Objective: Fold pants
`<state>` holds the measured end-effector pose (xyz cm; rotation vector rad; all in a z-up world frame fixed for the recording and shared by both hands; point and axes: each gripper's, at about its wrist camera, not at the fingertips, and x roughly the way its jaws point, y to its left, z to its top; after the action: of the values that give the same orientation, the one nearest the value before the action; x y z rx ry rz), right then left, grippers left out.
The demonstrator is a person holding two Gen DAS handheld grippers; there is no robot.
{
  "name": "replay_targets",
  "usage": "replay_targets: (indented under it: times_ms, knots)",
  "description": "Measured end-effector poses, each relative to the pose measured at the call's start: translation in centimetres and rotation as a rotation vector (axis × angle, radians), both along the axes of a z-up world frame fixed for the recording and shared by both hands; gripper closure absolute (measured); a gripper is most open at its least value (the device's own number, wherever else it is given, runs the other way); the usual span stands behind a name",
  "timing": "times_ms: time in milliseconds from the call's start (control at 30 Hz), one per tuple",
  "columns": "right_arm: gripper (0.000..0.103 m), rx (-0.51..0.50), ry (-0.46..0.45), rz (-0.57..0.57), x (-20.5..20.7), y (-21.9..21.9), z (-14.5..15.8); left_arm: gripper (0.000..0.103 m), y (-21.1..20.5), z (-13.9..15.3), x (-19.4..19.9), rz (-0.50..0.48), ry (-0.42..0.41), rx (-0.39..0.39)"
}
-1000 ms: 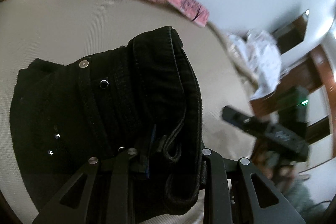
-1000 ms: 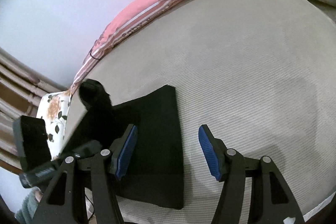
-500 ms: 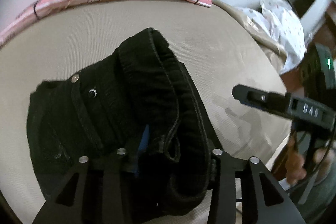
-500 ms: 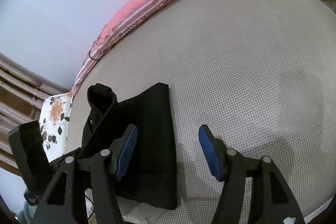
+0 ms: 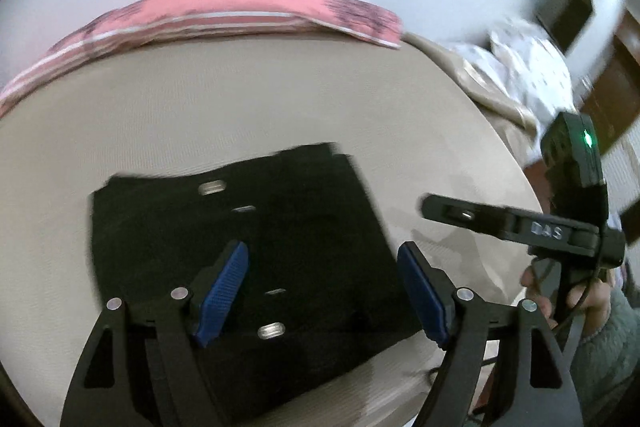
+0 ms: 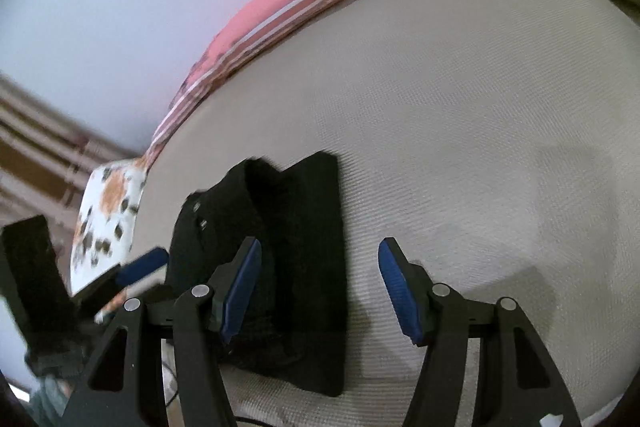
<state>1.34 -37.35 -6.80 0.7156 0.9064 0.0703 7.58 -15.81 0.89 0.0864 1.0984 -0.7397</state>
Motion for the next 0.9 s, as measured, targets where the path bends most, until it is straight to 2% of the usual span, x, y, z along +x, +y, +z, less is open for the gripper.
replay_targets:
  times_ms: [100, 233, 400, 500, 633, 800, 900]
  knots:
    - [0.044, 0.027, 0.005, 0.112, 1.4, 1.4, -0.5, 0.025, 3.8, -0.3, 1.7, 0.115, -0.008, 0.026]
    - [0.044, -0.005, 0.036, 0.223, 3.3, 3.1, -1.2, 0.025, 8.9, -1.2, 3.6, 0.258, -0.026, 0.087]
    - [0.046, -0.03, 0.068, 0.28, 5.1, 3.7, -2.4, 0.025, 13.6, -3.7, 5.5, 0.402, 0.014, 0.147]
    - [0.048, -0.001, 0.076, 0.317, 6.0, 3.7, -3.2, 0.025, 14.7, -5.2, 6.1, 0.433, 0.064, 0.147]
    - [0.054, 0.029, 0.066, 0.362, 7.1, 3.8, -3.8, 0.025, 14.9, -6.4, 6.2, 0.437, 0.091, 0.143]
    - [0.06, 0.121, 0.031, 0.392, 8.5, 3.5, -4.9, 0.025, 14.6, -7.0, 6.4, 0.431, 0.105, 0.136]
    - [0.07, 0.193, 0.029, 0.408, 8.8, 3.4, -5.3, 0.023, 14.2, -7.7, 6.5, 0.431, 0.123, 0.152]
